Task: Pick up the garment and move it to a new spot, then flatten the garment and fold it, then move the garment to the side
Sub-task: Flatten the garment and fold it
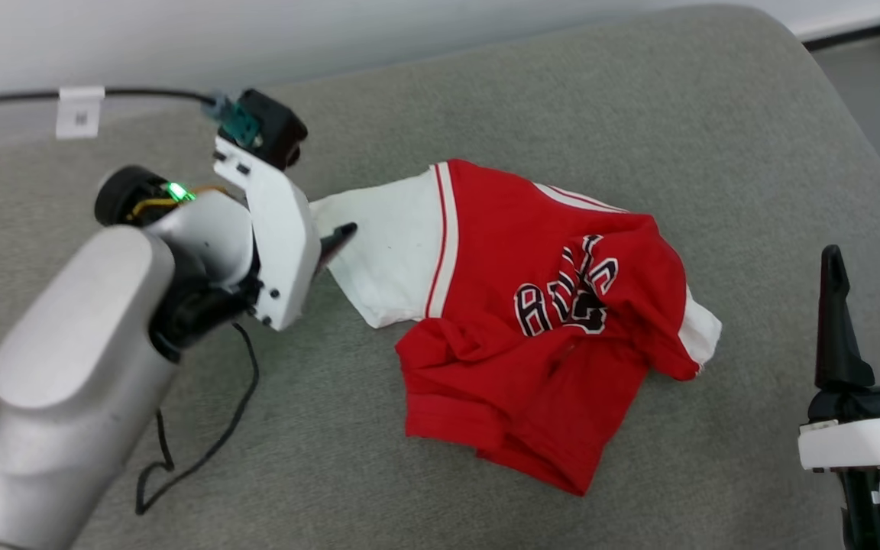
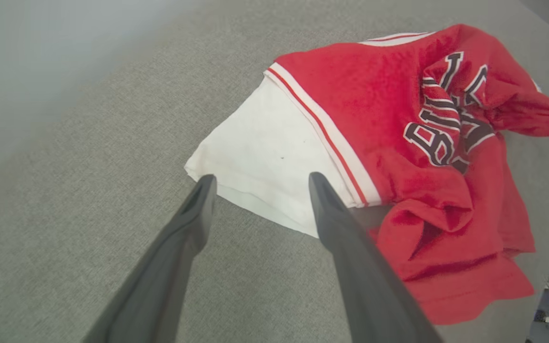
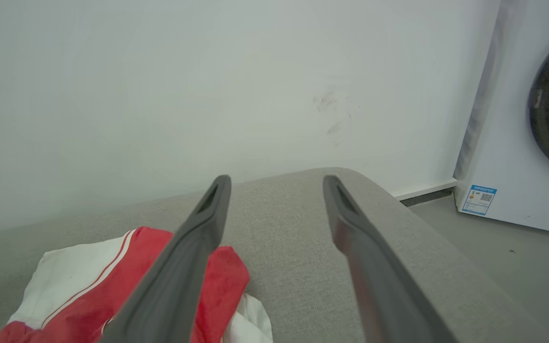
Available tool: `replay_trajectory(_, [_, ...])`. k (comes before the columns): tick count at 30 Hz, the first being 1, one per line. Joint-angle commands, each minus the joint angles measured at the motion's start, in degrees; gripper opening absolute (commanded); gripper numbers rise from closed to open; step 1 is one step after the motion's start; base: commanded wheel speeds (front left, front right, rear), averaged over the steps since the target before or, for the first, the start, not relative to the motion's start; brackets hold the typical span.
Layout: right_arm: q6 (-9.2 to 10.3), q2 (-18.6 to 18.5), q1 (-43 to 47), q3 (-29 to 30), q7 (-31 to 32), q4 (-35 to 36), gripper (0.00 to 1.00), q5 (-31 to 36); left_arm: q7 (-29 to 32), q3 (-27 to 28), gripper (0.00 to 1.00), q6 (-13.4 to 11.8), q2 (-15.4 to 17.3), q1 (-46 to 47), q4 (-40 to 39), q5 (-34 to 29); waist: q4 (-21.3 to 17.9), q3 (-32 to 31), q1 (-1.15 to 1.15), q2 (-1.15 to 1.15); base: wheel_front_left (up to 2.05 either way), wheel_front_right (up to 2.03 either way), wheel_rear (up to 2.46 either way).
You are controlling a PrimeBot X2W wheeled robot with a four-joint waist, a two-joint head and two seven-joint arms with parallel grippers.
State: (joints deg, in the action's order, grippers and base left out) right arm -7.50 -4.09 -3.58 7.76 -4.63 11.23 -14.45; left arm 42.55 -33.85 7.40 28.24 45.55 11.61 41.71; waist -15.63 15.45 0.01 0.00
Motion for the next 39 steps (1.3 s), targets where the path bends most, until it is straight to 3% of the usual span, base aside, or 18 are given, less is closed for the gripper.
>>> replay_trajectory(1, [0.02,0.4,-1.1,-0.4,-0.6,-0.5,1.00,0.2,1.5,-0.6,1.00,0.0,1.1,1.8,1.2,0.6,-2.5,2.8,-0.01,0.00,0.00,0.00,0.00])
replay_trajectory(10, [0.02,1.2,-2.6,-1.7,-3.1,-4.5,1.00,0.9,6.7,-4.8,1.00,0.1,4.4,9.7,9.7,-0.6,-6.7,7.9,-0.01,0.00,0.00,0.00,0.00])
replay_trajectory(18, [0.02,1.3,-2.7,-1.8,-5.7,-7.6,1.00,-1.0,7.1,-8.0,1.00,0.1,4.8,12.4,15.2,-2.3,-8.1,10.4,-0.01,0.00,0.00,0.00,0.00])
replay_trajectory(19, [0.02,1.3,-2.8,-1.8,-6.0,-7.9,1.00,-1.1,7.6,-8.6,0.40,0.1,4.8,12.0,15.8,-2.0,-8.1,10.5,-0.01,0.00,0.00,0.00,0.00])
replay_trajectory(20, [0.02,1.3,-3.0,-1.9,-6.1,-8.0,1.00,-1.1,7.6,-9.2,0.00,0.1,5.0,11.5,16.3,-1.6,-8.2,10.6,-0.01,0.00,0.00,0.00,0.00])
replay_trajectory(25, [0.02,1.3,-3.2,-1.7,-6.1,-8.1,1.00,-0.2,3.8,-9.8,0.00,0.0,6.0,10.6,16.8,-0.9,-7.0,10.2,-0.01,0.00,0.00,0.00,0.00])
replay_trajectory(28, [0.02,1.3,-3.0,-1.2,-5.4,-8.1,1.00,0.6,-1.4,-10.1,0.00,0.0,7.3,10.7,16.3,-2.5,-5.6,9.0,-0.01,0.00,0.00,0.00,0.00])
replay_trajectory(32, [0.03,1.3,-2.2,-0.4,-3.8,-7.7,1.00,1.9,-8.9,-8.5,0.00,-0.2,6.6,9.7,15.8,-2.3,-2.8,6.6,-0.01,0.00,0.00,0.00,0.00])
replay_trajectory(39, [0.02,1.3,-0.8,0.9,0.1,-6.1,1.00,4.4,-18.1,-4.7,0.00,-2.6,8.0,5.7,12.7,-0.7,2.9,2.4,-0.01,0.00,0.00,0.00,0.00])
